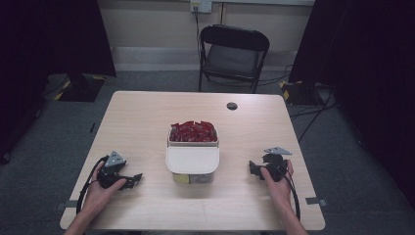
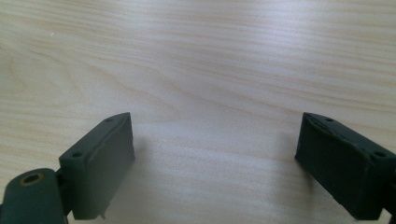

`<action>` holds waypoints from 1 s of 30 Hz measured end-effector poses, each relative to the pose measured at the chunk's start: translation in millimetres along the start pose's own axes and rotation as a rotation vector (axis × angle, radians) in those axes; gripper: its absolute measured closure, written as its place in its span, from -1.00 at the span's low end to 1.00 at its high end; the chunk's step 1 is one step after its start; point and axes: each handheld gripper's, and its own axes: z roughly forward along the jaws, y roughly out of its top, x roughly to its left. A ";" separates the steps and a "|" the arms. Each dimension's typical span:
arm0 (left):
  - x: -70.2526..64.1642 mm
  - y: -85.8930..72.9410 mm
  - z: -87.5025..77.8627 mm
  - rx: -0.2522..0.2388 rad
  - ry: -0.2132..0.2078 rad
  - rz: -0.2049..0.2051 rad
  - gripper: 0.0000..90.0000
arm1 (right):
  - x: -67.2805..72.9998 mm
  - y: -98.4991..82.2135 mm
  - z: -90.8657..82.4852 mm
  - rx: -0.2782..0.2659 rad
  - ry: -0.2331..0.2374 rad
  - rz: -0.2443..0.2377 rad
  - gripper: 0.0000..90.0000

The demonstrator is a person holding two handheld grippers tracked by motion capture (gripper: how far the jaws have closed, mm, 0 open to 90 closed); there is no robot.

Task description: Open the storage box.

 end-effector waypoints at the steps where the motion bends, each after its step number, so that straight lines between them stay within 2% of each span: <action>1: -0.2 0.0 0.2 -0.003 0.000 -0.003 -0.73 | 0.0 0.0 0.0 0.000 0.000 0.000 -0.76; 20: -0.2 0.2 0.2 0.005 0.005 0.000 -0.74 | 0.5 0.0 -0.1 -0.002 -0.005 0.012 -0.76; 23: -0.2 0.2 0.1 0.005 0.006 0.000 -0.74 | 1.6 0.8 -1.5 0.002 -0.007 0.014 -0.68; 28: -0.2 0.1 0.1 0.005 0.006 -0.001 -0.74 | -0.2 1.9 -5.9 0.001 0.034 0.047 -0.67; 30: -0.2 0.1 0.2 0.003 0.005 0.001 -0.74 | 0.0 2.6 -8.2 -0.007 0.036 0.051 -0.67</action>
